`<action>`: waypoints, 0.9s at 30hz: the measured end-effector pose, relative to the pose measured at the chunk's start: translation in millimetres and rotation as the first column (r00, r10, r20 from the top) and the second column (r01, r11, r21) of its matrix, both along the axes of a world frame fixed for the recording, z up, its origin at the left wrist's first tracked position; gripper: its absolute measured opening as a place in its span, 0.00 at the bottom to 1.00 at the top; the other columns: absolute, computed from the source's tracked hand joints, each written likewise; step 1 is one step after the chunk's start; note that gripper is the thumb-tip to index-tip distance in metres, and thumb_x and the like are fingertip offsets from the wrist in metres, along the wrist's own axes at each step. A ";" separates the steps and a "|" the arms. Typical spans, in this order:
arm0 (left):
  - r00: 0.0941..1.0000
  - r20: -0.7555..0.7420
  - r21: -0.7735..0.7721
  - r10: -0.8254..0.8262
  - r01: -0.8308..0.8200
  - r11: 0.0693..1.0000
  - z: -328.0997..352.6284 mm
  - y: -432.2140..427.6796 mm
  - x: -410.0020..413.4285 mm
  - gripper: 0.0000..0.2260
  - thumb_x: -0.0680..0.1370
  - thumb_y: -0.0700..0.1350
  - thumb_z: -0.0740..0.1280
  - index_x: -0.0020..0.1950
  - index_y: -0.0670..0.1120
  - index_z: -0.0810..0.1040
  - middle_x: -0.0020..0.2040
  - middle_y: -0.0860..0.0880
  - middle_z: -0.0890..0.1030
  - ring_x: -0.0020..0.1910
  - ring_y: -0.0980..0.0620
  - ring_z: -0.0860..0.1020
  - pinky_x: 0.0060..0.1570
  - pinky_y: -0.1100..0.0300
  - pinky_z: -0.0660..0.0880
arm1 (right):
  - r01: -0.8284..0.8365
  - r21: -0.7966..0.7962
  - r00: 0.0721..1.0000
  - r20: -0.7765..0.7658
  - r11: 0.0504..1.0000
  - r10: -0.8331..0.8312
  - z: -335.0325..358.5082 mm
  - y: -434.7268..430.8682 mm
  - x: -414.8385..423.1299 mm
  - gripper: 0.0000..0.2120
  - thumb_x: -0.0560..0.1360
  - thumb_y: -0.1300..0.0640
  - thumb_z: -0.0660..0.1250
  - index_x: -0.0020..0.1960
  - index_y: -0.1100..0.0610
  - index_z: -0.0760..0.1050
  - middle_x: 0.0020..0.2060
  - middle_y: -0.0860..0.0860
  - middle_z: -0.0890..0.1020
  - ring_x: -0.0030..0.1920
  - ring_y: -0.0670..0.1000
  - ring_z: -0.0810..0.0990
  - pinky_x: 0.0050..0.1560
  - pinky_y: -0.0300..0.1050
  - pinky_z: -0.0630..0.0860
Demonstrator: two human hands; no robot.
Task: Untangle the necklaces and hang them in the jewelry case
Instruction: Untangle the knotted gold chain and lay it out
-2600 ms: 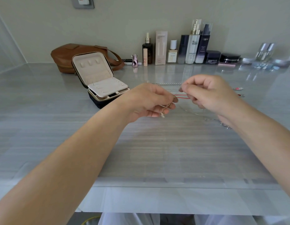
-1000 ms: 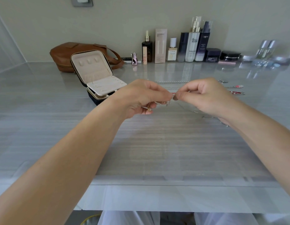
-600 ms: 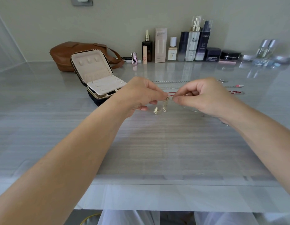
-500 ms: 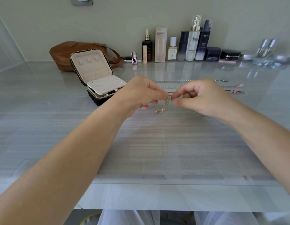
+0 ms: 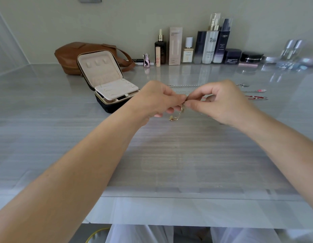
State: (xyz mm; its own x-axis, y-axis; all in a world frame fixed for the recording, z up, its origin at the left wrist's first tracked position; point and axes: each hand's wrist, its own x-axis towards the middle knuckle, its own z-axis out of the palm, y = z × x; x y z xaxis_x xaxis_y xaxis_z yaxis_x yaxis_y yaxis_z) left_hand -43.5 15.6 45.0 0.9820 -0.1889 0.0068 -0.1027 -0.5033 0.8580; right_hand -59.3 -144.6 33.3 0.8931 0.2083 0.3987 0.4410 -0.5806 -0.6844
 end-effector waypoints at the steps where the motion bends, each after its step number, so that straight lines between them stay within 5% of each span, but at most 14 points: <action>1: 1.000 -0.002 0.000 0.002 -0.002 1.000 0.0 0.0 0.2 0.09 0.75 0.49 0.68 0.36 0.48 0.79 0.26 0.58 0.79 0.32 0.60 0.76 0.34 0.65 0.70 | 0.000 -0.004 1.000 0.010 1.000 0.000 -0.4 0.7 -0.2 0.00 0.70 0.59 0.72 0.41 0.55 0.81 0.22 0.39 0.76 0.21 0.36 0.71 0.23 0.26 0.63; 3: 1.000 -0.006 0.004 0.003 -0.003 1.000 -0.1 -0.6 0.1 0.09 0.75 0.49 0.68 0.36 0.48 0.79 0.24 0.59 0.79 0.31 0.60 0.76 0.33 0.65 0.70 | 0.019 -0.042 0.999 0.050 0.999 -0.017 -2.0 1.4 1.2 0.01 0.70 0.59 0.72 0.40 0.55 0.81 0.28 0.41 0.77 0.21 0.37 0.71 0.24 0.26 0.63; 9: 0.999 -0.036 0.005 -0.035 0.035 0.999 0.8 -0.3 -2.3 0.07 0.74 0.46 0.69 0.37 0.47 0.79 0.30 0.56 0.80 0.32 0.60 0.76 0.34 0.65 0.70 | 0.044 -0.130 0.998 0.058 0.991 -0.037 -1.7 -0.2 2.3 0.08 0.70 0.60 0.70 0.35 0.50 0.75 0.19 0.31 0.72 0.21 0.37 0.71 0.24 0.27 0.62; 17: 0.998 -0.058 0.025 -0.033 0.035 0.999 2.2 1.6 -0.7 0.07 0.75 0.46 0.68 0.36 0.48 0.78 0.33 0.54 0.80 0.33 0.59 0.77 0.35 0.64 0.70 | 0.058 -0.110 0.996 0.073 0.992 -0.050 1.1 0.4 -0.4 0.11 0.70 0.60 0.70 0.33 0.47 0.74 0.19 0.31 0.72 0.21 0.40 0.70 0.24 0.27 0.62; 27: 0.999 0.045 0.085 -0.029 0.025 0.996 0.6 2.4 0.0 0.07 0.76 0.46 0.67 0.39 0.47 0.79 0.37 0.51 0.82 0.35 0.56 0.77 0.37 0.61 0.71 | 0.012 0.083 0.997 -0.073 0.996 -0.006 3.2 0.7 -1.2 0.06 0.72 0.62 0.68 0.37 0.54 0.77 0.17 0.35 0.72 0.19 0.38 0.68 0.22 0.25 0.60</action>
State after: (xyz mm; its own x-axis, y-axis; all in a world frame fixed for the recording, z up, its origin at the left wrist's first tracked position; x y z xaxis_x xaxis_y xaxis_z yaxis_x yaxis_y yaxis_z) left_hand -43.4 17.9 45.6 0.9756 -0.2170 0.0347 -0.1555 -0.5703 0.8066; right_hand -60.5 -143.9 36.5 0.9219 0.1689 0.3488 0.3837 -0.5238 -0.7605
